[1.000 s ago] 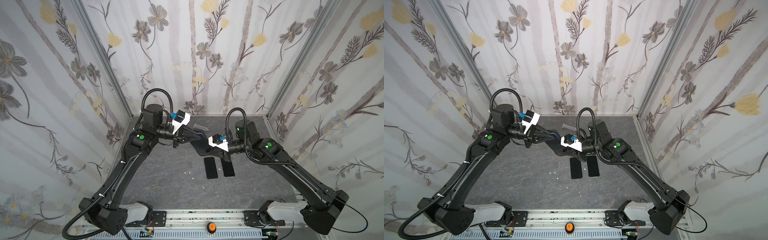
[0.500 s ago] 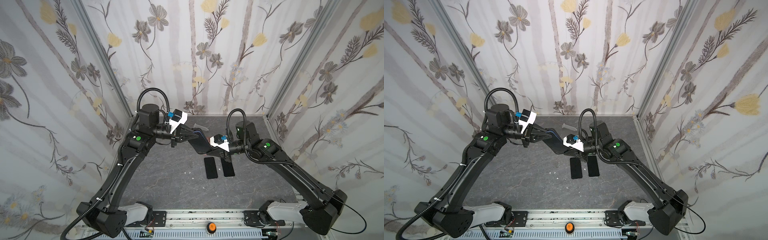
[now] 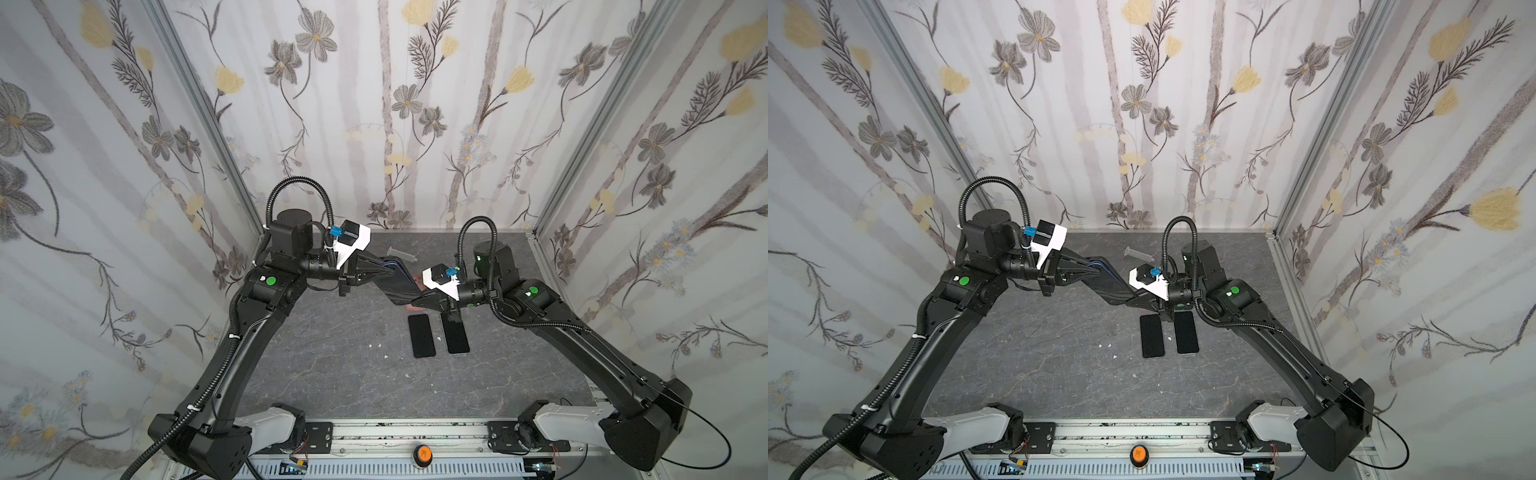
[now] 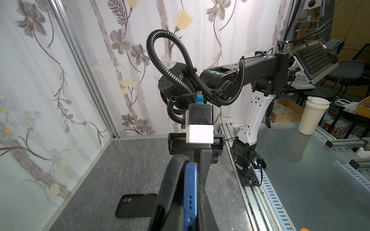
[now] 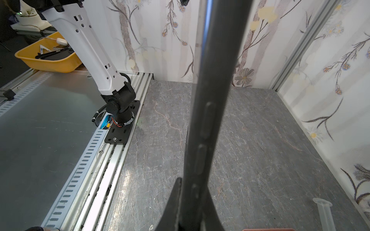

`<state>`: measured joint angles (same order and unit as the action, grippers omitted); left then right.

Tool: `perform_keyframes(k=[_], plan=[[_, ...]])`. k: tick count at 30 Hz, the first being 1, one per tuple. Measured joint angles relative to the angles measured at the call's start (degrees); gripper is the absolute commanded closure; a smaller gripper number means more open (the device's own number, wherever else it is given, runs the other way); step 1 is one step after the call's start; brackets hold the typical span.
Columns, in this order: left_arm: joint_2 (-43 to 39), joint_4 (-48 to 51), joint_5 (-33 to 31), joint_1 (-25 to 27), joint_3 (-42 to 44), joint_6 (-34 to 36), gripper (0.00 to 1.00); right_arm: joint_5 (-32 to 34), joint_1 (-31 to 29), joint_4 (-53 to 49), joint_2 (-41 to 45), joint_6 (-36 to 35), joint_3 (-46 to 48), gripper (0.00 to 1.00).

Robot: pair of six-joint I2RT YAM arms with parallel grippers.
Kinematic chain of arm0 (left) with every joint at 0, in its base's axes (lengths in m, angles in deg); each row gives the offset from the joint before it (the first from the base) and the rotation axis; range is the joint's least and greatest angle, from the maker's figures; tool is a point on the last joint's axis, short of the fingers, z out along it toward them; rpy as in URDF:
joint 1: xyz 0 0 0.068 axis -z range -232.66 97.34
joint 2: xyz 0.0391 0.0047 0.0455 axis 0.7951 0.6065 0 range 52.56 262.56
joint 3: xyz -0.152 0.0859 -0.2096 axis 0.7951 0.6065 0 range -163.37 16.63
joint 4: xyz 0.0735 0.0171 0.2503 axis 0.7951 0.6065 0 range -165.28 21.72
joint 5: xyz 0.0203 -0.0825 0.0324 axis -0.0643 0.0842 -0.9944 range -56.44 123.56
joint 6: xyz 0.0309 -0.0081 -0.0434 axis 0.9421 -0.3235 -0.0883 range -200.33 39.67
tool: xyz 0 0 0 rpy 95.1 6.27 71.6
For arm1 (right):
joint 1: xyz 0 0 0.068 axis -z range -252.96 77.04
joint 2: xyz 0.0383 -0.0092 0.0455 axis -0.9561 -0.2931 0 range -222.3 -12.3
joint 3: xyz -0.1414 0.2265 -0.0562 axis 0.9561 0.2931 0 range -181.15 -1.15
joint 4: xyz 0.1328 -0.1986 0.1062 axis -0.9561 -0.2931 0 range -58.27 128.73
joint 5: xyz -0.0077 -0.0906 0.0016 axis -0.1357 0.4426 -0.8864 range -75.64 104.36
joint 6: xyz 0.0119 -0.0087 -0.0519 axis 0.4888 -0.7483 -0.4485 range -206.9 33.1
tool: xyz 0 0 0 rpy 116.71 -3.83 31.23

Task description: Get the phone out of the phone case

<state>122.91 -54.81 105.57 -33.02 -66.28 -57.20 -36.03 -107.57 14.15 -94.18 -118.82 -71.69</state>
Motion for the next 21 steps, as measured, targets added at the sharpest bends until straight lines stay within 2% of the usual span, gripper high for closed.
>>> perform_keyframes(k=[13,21], plan=[[-1.31,2.69,-2.64,-0.33,-0.02,1.40,1.00,0.02,0.04,5.70,-0.04,0.98,3.15,1.00],[-1.88,3.48,-2.56,-0.39,0.00,2.34,1.00,2.91,-0.74,8.72,3.52,1.03,6.29,0.95]])
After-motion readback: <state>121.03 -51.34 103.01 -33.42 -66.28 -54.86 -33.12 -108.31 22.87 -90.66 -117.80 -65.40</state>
